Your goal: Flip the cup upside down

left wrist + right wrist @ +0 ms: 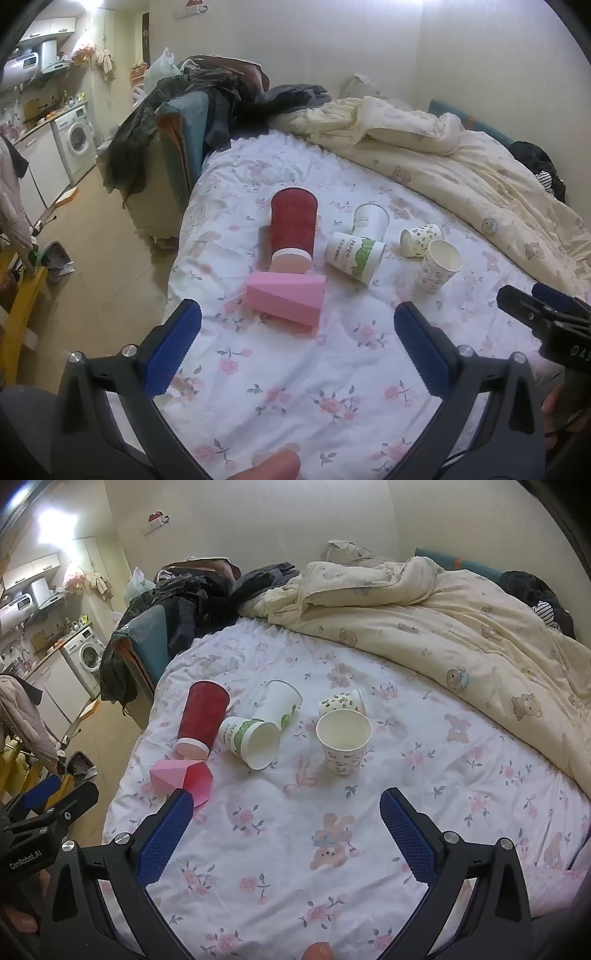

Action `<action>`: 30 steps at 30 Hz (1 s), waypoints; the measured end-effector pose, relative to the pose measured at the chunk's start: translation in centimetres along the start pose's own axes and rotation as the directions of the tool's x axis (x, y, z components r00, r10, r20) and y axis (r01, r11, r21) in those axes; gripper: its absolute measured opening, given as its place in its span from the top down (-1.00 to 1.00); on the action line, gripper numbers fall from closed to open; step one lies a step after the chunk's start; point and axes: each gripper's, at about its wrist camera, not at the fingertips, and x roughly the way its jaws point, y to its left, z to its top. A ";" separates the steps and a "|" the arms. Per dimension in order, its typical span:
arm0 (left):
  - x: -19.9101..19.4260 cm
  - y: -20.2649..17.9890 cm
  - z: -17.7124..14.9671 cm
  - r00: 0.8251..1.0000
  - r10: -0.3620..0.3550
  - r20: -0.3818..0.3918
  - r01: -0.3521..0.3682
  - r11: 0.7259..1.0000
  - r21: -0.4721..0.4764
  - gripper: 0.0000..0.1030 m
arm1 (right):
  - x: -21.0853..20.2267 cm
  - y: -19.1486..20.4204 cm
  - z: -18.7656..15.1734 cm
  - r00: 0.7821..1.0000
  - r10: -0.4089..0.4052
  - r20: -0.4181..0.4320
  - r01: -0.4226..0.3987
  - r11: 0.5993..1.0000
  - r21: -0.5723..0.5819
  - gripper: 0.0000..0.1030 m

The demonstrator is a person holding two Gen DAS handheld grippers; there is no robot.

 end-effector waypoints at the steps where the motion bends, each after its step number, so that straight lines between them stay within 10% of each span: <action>1: 0.0 0.1 0.0 1.000 -0.003 0.000 0.003 1.000 -0.001 -1.00 | 0.0 0.0 0.0 1.000 -0.001 -0.002 0.001 1.000 0.001 -1.00; 30: -0.4 -0.3 0.0 1.000 0.013 0.009 -0.013 1.000 0.007 -1.00 | 0.0 -0.2 -0.1 1.000 0.005 -0.007 -0.005 1.000 0.007 -1.00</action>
